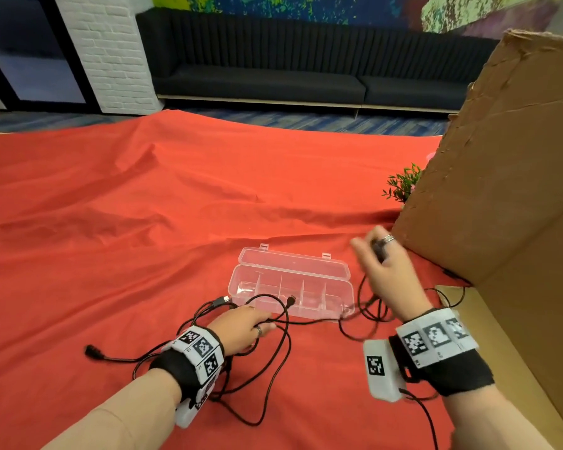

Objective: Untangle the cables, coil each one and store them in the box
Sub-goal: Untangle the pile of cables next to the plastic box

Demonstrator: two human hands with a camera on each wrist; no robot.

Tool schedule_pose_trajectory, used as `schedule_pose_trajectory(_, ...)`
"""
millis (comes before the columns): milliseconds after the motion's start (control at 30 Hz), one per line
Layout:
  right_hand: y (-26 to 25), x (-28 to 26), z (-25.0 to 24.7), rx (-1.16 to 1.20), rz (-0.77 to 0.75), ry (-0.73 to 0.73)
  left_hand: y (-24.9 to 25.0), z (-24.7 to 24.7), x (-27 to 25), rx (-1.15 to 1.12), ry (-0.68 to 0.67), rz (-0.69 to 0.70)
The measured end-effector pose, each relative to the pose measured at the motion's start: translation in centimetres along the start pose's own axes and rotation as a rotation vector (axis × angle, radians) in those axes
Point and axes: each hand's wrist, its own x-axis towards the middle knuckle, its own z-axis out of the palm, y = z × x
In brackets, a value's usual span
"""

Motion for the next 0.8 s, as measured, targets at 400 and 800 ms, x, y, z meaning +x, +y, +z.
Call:
schedule_pose_trajectory(400,2.3,-4.4,5.8,-0.165,0.303,-0.547,2.2,-1.2,0.0,-0.035,0.292,0.052)
schedule_pose_trajectory(800,0.5,-3.8,5.1,0.023,0.264,-0.653,3.1,-0.8,0.1,-0.075,0.299,0.15)
